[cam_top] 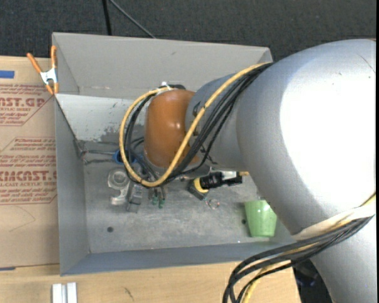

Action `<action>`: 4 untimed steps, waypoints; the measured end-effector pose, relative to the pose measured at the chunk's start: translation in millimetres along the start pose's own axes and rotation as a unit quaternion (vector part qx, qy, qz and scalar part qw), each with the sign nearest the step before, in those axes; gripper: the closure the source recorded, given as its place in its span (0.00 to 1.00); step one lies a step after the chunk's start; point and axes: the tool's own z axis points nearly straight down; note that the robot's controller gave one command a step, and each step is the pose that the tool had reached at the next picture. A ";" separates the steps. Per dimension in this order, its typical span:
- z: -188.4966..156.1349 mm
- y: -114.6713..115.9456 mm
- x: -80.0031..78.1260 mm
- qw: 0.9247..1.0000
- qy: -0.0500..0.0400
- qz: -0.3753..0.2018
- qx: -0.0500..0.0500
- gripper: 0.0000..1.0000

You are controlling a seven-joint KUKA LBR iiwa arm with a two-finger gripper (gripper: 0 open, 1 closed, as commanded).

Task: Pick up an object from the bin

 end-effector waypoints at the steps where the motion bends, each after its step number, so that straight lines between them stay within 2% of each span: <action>1: -107.0 -38.2 -0.5 1.000 -0.003 0.001 -0.001 1.00; 2: -76.4 -22.3 -7.6 1.000 0.001 0.024 0.000 1.00; 3: -86.2 -27.1 16.1 0.983 0.001 0.186 0.001 1.00; 4: -95.2 13.6 27.4 0.972 0.000 0.235 0.000 1.00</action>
Offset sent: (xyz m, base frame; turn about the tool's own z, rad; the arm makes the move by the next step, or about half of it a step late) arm -0.0106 -0.0369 0.1025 0.0012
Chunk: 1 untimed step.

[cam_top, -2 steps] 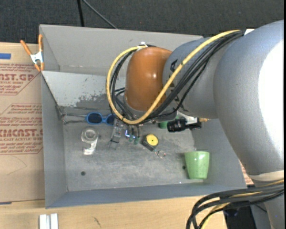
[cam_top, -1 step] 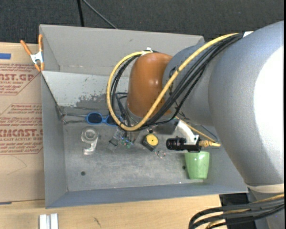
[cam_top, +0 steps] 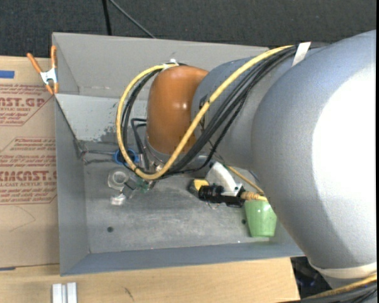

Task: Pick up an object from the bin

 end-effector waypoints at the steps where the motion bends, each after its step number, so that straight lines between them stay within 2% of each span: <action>1: 7.5 39.2 -40.0 1.000 -0.001 -0.005 0.000 1.00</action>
Offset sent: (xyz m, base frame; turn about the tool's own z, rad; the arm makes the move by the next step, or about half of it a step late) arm 0.0549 0.0020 -0.0067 -0.0068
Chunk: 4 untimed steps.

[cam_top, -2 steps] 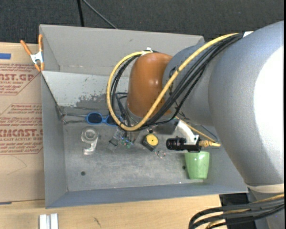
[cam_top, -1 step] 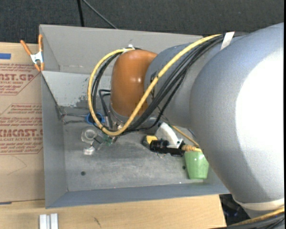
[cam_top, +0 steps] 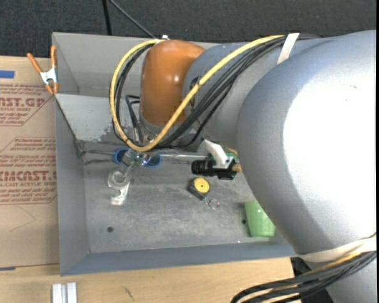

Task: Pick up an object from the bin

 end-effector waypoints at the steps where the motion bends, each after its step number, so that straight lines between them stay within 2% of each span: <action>1: -0.2 -1.2 0.3 1.000 0.000 0.000 0.001 0.00; 2: 93.7 2.2 0.4 0.979 0.000 -0.205 0.001 0.00; 3: 90.9 3.2 -0.2 0.979 0.000 -0.204 0.000 1.00; 4: -78.7 -16.7 12.1 0.980 0.000 0.200 0.000 1.00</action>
Offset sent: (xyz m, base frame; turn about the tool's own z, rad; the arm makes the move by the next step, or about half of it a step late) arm 0.0000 0.0000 0.0000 0.0000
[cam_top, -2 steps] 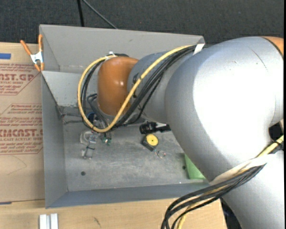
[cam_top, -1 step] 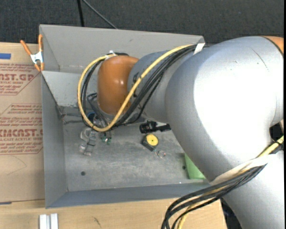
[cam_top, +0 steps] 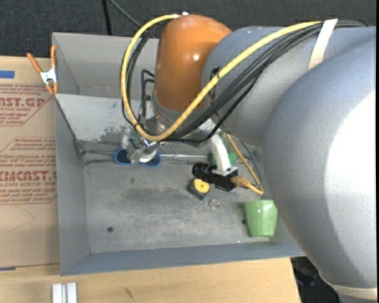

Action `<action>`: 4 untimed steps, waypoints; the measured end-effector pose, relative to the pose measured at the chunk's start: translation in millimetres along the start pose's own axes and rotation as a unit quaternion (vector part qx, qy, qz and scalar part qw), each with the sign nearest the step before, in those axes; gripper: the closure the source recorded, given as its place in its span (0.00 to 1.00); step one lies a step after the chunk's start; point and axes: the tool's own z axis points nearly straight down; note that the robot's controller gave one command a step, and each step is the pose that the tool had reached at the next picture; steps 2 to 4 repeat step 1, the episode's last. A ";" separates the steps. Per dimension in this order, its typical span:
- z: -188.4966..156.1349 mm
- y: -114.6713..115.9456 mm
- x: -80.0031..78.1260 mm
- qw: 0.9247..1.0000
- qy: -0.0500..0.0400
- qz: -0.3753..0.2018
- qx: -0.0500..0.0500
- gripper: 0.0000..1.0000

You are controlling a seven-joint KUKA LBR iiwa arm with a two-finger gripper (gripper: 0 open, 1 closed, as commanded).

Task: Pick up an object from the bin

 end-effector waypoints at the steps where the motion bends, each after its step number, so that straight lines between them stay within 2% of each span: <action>1: 2.0 -0.6 -0.2 1.000 0.000 0.000 0.002 1.00; 4: 2.0 -0.6 -0.2 1.000 0.000 0.000 0.002 1.00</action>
Offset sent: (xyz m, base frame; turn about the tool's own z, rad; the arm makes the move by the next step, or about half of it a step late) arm 0.0000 0.0000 0.0000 0.0000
